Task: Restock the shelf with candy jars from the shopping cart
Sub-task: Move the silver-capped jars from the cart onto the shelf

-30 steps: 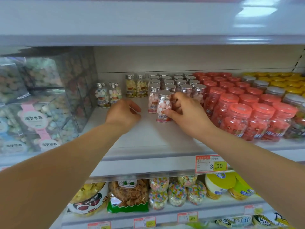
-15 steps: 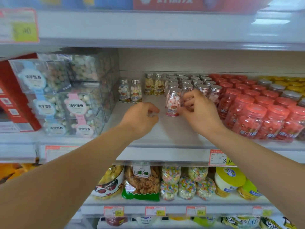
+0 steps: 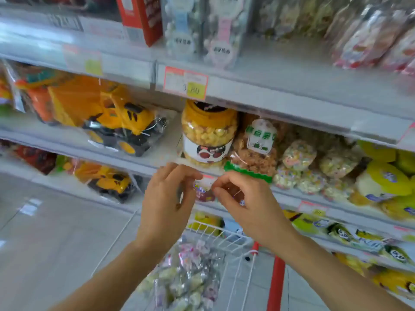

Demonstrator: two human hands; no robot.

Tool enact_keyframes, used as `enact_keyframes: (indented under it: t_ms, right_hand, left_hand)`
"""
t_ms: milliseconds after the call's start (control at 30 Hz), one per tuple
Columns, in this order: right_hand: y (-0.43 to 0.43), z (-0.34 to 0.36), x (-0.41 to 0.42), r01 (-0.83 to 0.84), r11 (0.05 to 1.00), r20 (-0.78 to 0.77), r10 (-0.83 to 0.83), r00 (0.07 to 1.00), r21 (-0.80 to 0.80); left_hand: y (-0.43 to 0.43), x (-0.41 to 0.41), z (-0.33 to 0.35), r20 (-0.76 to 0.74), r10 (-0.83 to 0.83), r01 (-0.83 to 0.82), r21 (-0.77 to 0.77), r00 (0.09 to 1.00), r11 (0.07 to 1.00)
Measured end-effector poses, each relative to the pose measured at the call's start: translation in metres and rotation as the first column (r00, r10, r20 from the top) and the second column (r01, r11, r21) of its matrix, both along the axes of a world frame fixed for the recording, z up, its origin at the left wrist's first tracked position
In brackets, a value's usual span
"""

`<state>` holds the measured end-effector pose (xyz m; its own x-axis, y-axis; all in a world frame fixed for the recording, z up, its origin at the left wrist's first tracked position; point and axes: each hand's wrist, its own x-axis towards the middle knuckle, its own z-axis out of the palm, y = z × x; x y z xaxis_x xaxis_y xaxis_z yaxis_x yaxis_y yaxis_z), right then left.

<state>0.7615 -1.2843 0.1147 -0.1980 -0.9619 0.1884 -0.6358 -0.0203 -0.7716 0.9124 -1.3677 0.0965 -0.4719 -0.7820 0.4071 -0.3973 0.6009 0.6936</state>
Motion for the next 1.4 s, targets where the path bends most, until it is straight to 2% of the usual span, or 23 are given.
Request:
enact_keyframes:
  t_ms: [100, 200, 333, 400, 467, 533, 633, 700, 800, 867, 967, 1067, 1200, 1300, 1400]
  right_hand:
    - [0.002, -0.071, 0.030, -0.069, 0.974, -0.011, 0.074, 0.997, 0.215]
    - [0.007, -0.142, 0.054, -0.126, 0.890, -0.020, 0.149, 0.989, 0.438]
    - [0.020, -0.223, 0.075, -0.138, 0.707, -0.040, 0.229, 0.973, 0.694]
    - [0.024, -0.255, 0.081, -0.116, 0.606, -0.051, 0.252, 0.966, 0.787]
    - [0.028, -0.284, 0.085, -0.101, 0.505, -0.053, 0.281, 0.958, 0.857]
    - [0.032, -0.307, 0.088, -0.080, 0.432, -0.075, 0.329, 0.941, 0.898]
    - [0.036, -0.331, 0.092, -0.039, 0.370, -0.114, 0.384, 0.916, 0.928]
    - [0.038, -0.341, 0.092, -0.017, 0.362, -0.150, 0.428, 0.891, 0.932]
    - [0.041, -0.348, 0.089, 0.040, 0.336, -0.204, 0.470, 0.858, 0.941]
    - [0.040, -0.349, 0.086, 0.063, 0.283, -0.200, 0.486, 0.851, 0.957]
    - [0.037, -0.349, 0.082, 0.039, 0.254, -0.167, 0.507, 0.846, 0.967]
    - [0.036, -0.350, 0.079, 0.025, 0.236, -0.150, 0.526, 0.837, 0.971]
    - [0.032, -0.351, 0.076, 0.024, 0.239, -0.151, 0.529, 0.835, 0.971]
    - [0.023, -0.348, 0.073, 0.016, 0.323, -0.189, 0.511, 0.838, 0.946]
    - [0.014, -0.344, 0.070, -0.014, 0.389, -0.188, 0.474, 0.860, 0.921]
  left_hand:
    - [0.012, 0.054, -0.082, 0.197, 0.033, -0.074, 0.205, 0.980, 0.976]
    - [0.030, 0.099, -0.152, 0.412, -0.005, -0.177, 0.403, 0.911, 0.898]
    - [0.052, 0.136, -0.222, 0.639, -0.244, -0.309, 0.626, 0.729, 0.716]
    - [0.056, 0.140, -0.244, 0.675, -0.358, -0.351, 0.678, 0.646, 0.646]
    - [0.055, 0.136, -0.259, 0.692, -0.399, -0.378, 0.687, 0.602, 0.621]
    - [0.048, 0.128, -0.273, 0.687, -0.382, -0.388, 0.689, 0.618, 0.612]
    - [0.037, 0.117, -0.295, 0.666, -0.393, -0.377, 0.710, 0.634, 0.595]
    - [0.035, 0.114, -0.307, 0.673, -0.387, -0.398, 0.708, 0.630, 0.584]
    - [0.035, 0.116, -0.325, 0.738, -0.380, -0.472, 0.658, 0.557, 0.586]
    - [0.034, 0.116, -0.335, 0.751, -0.387, -0.548, 0.658, 0.536, 0.517]
    - [0.030, 0.111, -0.352, 0.741, -0.348, -0.637, 0.671, 0.574, 0.380]
    - [0.028, 0.104, -0.367, 0.739, -0.343, -0.662, 0.672, 0.580, 0.331]
    - [0.031, 0.101, -0.383, 0.777, -0.278, -0.696, 0.629, 0.564, 0.346]
    - [0.031, 0.104, -0.389, 0.774, -0.232, -0.676, 0.630, 0.590, 0.382]
    - [0.030, 0.103, -0.385, 0.756, -0.271, -0.627, 0.649, 0.595, 0.431]
